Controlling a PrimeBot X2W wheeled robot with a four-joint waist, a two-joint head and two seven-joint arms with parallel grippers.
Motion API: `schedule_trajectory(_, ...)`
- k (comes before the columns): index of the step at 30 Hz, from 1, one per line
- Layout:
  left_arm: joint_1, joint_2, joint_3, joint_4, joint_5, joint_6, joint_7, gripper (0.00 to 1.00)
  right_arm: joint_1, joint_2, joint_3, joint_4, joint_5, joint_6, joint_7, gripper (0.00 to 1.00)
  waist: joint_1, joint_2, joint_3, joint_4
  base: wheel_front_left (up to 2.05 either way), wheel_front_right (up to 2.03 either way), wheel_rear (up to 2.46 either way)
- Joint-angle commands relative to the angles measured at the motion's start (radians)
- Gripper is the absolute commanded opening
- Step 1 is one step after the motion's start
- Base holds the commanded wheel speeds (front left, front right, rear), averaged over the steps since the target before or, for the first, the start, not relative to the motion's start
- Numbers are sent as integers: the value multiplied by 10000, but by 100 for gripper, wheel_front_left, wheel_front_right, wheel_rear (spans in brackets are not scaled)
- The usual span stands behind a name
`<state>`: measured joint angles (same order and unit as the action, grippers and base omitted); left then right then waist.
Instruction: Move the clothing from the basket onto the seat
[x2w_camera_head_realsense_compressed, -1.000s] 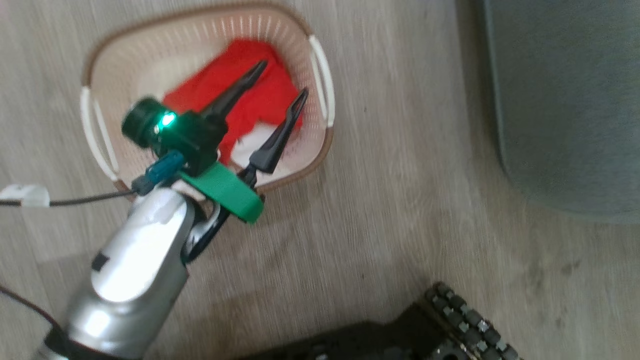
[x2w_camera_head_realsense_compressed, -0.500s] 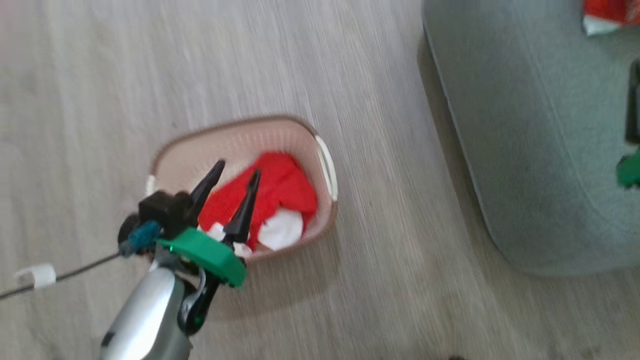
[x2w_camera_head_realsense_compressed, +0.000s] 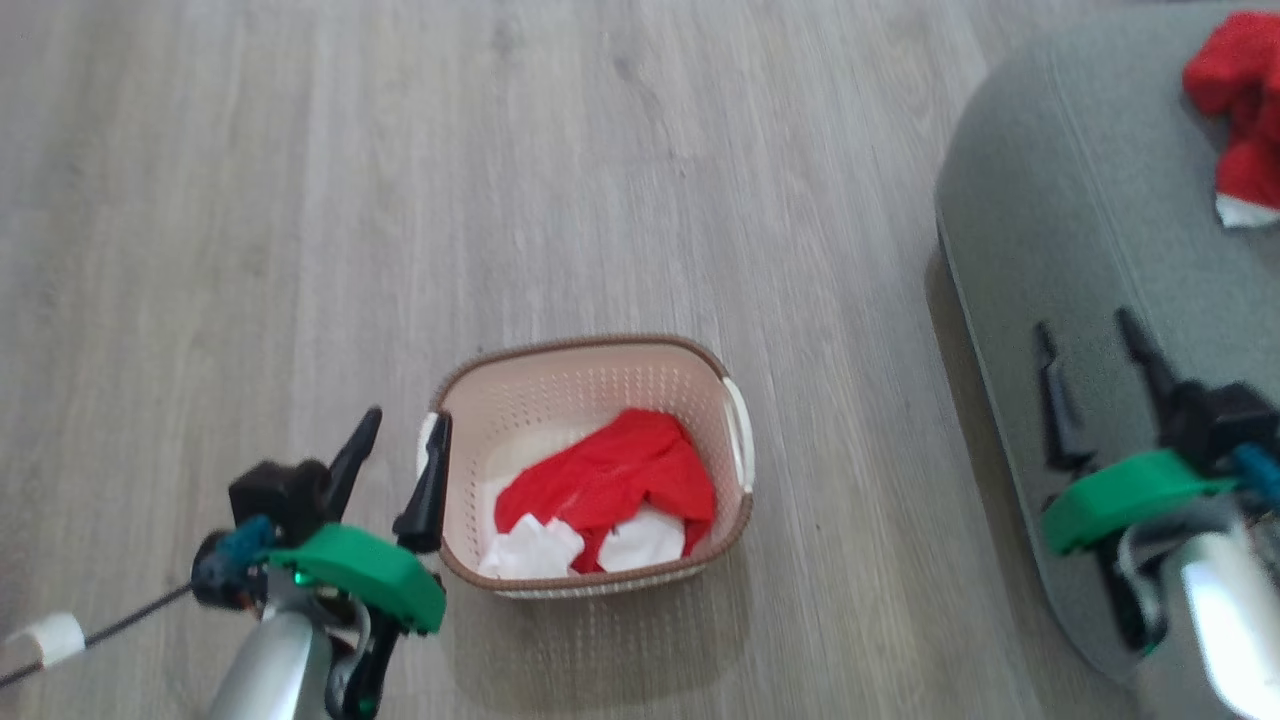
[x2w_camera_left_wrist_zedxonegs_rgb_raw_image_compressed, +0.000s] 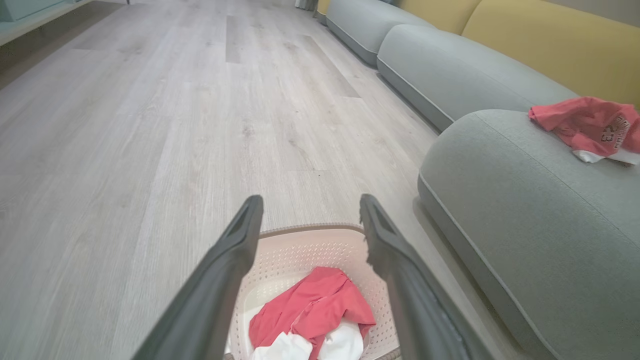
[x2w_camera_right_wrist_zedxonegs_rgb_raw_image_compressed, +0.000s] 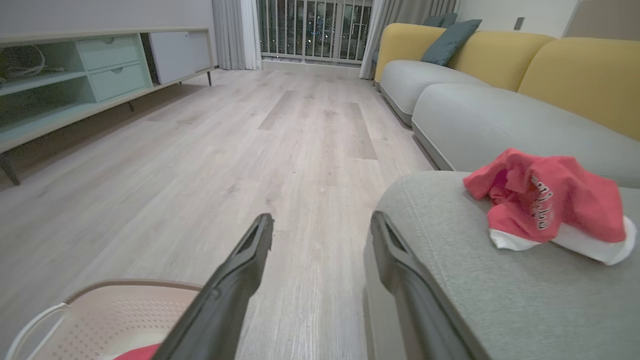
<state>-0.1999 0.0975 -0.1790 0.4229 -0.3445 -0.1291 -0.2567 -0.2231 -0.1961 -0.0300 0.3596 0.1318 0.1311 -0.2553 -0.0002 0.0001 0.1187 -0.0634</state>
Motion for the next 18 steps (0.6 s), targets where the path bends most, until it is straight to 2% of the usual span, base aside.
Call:
schedule_trajectory(1, -81, 3, 486, -188, 149, -2, -51, 100, 109, 75, 213, -327, -102, -4, -63, 100, 2, -1, -325, 246, 0, 0, 0)
schedule_trajectory(10, 388, -185, 1127, -33, 581, -7, -51, 100, 902, 757, 299, -277, -456, -4, -64, 100, 2, -1, -840, 291, 0, 0, 0)
schedule_trajectory(18, 559, -308, 1682, -97, 924, -11, -51, 100, 966, 979, 412, -38, -690, -4, -64, 100, 2, -1, -960, 190, 0, 0, 0)
